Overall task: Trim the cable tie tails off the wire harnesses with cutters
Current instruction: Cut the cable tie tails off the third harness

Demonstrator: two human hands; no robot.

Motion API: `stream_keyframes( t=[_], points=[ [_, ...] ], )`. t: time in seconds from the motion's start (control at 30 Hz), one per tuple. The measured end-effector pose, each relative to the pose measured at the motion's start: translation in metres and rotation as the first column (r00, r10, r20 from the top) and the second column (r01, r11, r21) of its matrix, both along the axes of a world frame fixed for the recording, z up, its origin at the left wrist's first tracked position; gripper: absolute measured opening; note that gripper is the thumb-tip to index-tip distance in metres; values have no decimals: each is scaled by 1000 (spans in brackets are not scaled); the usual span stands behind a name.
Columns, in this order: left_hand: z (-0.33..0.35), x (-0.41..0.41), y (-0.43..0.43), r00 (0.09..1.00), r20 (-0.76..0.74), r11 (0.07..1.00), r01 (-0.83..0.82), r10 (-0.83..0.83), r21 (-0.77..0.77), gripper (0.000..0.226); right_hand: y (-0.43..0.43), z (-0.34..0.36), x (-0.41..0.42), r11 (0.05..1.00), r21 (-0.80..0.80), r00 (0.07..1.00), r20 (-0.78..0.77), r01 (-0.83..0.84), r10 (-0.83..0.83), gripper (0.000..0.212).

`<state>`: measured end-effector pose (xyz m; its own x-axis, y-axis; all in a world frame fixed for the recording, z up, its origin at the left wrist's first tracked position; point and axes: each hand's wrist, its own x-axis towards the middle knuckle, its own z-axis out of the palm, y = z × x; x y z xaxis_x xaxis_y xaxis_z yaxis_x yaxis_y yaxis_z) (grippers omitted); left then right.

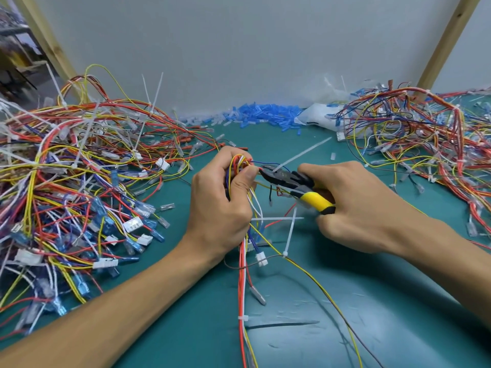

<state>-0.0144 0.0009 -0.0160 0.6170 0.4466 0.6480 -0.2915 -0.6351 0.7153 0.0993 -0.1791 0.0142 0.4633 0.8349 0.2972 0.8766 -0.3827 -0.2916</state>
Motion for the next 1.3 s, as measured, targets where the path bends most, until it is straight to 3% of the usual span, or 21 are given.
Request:
stream_keyframes(
  t=[0.3,0.73,0.87,1.03,1.3],
  points=[
    [1,1,-3,998,7,995,65,-64,-82,11,5,-10,-1,1000,13,998,-56,11,-10,19],
    [4,-1,-4,987,19,974,158,-157,-160,11,4,-7,-3,998,57,1000,0,30,-30,11],
    [5,-2,-4,984,28,960,179,-178,-214,12,5,-4,-1,998,63,999,42,12,-15,20],
    [3,-3,-3,956,75,905,292,-283,-310,12,5,-3,-2,994,111,999,34,-8,5,23],
    [5,0,-2,892,99,729,420,-441,-540,22,5,-6,-2,984,178,999,-40,-26,34,20]
  ],
)
